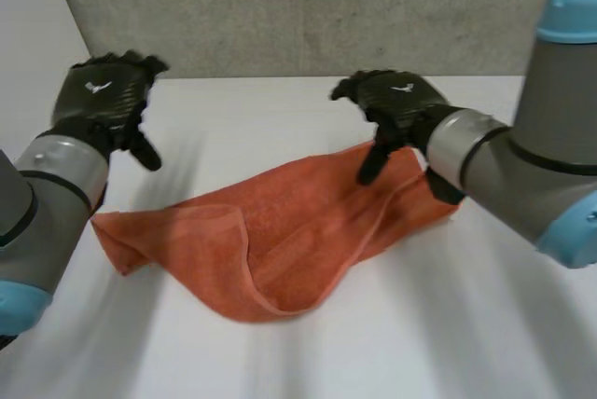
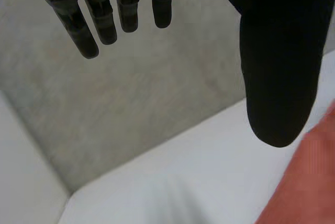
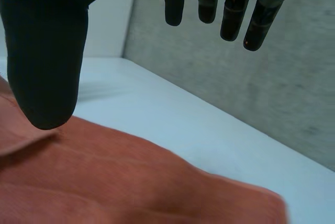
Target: Fold the laundry
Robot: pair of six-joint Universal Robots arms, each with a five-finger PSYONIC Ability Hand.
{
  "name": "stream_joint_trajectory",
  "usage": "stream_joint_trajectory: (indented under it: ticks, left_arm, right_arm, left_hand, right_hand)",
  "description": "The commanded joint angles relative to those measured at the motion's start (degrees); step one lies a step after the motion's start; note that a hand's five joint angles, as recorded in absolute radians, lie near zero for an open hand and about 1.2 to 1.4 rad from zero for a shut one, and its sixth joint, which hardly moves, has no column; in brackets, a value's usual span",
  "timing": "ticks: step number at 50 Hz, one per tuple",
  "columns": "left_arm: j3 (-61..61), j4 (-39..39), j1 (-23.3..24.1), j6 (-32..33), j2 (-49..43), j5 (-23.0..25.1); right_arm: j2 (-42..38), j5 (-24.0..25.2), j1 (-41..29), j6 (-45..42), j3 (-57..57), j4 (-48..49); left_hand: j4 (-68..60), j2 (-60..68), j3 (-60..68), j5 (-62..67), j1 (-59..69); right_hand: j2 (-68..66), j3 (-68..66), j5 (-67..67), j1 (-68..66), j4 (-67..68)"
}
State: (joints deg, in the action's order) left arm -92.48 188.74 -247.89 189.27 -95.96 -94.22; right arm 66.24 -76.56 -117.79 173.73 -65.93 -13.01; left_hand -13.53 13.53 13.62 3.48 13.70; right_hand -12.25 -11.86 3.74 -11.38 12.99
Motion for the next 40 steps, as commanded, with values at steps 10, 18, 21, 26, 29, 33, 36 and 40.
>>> stream_joint_trajectory:
  ticks: [10,18,21,26,29,33,36,40]
  left_arm:
    - [3.7,-3.6,10.6,2.0,-12.4,3.9]
    - [1.7,-7.0,12.2,11.9,-13.6,4.3]
    - [1.6,-7.4,12.0,16.7,-14.5,5.3]
    - [1.7,-10.6,11.5,23.0,-17.2,8.3]
    - [1.8,-11.0,11.4,23.9,-18.0,8.3]
    - [2.3,-11.0,10.7,25.3,-19.4,8.3]
    - [2.7,-10.9,10.1,25.4,-20.5,8.4]
    - [3.3,-11.0,10.1,25.4,-21.7,8.4]
  right_arm:
    - [1.3,-0.3,7.3,-15.6,-11.8,2.3]
    - [1.2,0.3,9.3,-16.0,-17.5,5.8]
    - [1.2,0.4,9.4,-16.0,-18.4,6.4]
    - [1.3,0.6,10.2,-16.1,-21.3,8.4]
    - [1.2,0.7,10.5,-16.1,-21.9,8.8]
    - [1.2,0.8,11.6,-16.8,-23.3,9.8]
    - [1.2,0.7,12.0,-18.0,-24.0,9.9]
    - [1.2,0.6,12.0,-19.2,-24.5,9.9]
  left_hand:
    - [-8.3,8.3,8.2,8.3,8.1]
    - [-10.5,10.5,10.4,10.5,10.3]
    - [-16.0,16.0,15.9,16.1,15.9]
    - [-15.9,15.9,15.8,15.9,15.7]
    - [-15.9,15.9,15.8,15.9,15.7]
    - [-18.0,18.0,17.9,18.1,17.9]
    - [-18.6,18.6,18.5,18.6,18.4]
    - [-18.7,18.7,18.6,18.8,18.5]
  right_hand:
    - [2.2,1.9,-3.7,1.4,-3.0]
    - [2.2,1.9,-3.7,1.4,-3.0]
    - [2.2,1.9,-3.7,1.4,-3.0]
    - [2.2,1.9,-3.7,1.4,-3.0]
    - [2.2,1.9,-3.7,1.4,-3.0]
    - [2.2,1.9,-3.7,1.4,-3.0]
    - [2.2,1.9,-3.7,1.4,-3.0]
    - [2.2,1.9,-3.7,1.4,-3.0]
